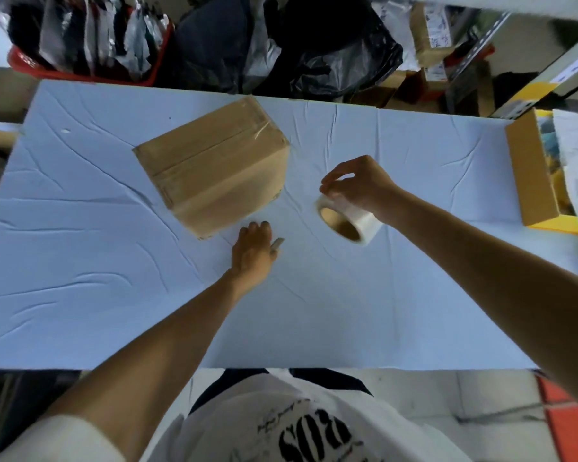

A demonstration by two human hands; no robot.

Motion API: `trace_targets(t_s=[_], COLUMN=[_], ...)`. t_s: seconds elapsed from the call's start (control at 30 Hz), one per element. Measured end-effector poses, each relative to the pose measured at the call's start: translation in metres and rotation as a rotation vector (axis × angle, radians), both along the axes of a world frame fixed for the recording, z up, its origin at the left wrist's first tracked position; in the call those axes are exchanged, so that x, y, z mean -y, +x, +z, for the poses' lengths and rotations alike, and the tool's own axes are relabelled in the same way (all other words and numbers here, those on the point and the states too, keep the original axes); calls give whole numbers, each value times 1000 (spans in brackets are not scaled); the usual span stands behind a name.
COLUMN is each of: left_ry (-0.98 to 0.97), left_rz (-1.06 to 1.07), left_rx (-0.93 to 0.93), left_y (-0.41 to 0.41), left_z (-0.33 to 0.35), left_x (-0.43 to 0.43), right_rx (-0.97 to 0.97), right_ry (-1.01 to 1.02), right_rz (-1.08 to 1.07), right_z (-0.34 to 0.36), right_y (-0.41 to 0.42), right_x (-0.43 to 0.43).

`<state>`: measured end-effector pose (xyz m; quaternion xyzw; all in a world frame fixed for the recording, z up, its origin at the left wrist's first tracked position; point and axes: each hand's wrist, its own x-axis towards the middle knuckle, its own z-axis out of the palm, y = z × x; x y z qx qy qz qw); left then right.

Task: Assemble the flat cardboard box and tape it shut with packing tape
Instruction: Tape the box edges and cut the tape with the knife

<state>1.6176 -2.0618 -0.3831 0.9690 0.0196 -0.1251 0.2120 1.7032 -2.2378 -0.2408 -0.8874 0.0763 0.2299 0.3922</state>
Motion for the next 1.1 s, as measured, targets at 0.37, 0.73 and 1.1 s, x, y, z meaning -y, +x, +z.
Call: trace_targets(t_s=[0.37,0.73,1.1], left_ry=[-259,-417,-364], left_rz=[-108,81,-2], left_rx=[73,262,240], left_y=[9,62,74], left_z=[50,166,151], left_x=[-3,-7,-8], right_rx=[22,45,45], right_ry=[-54,-16,15], right_rz=[10,-40,-45], right_z=[4,2,1], right_y=[-1,-13,-13], right_x=[-4,-4,4])
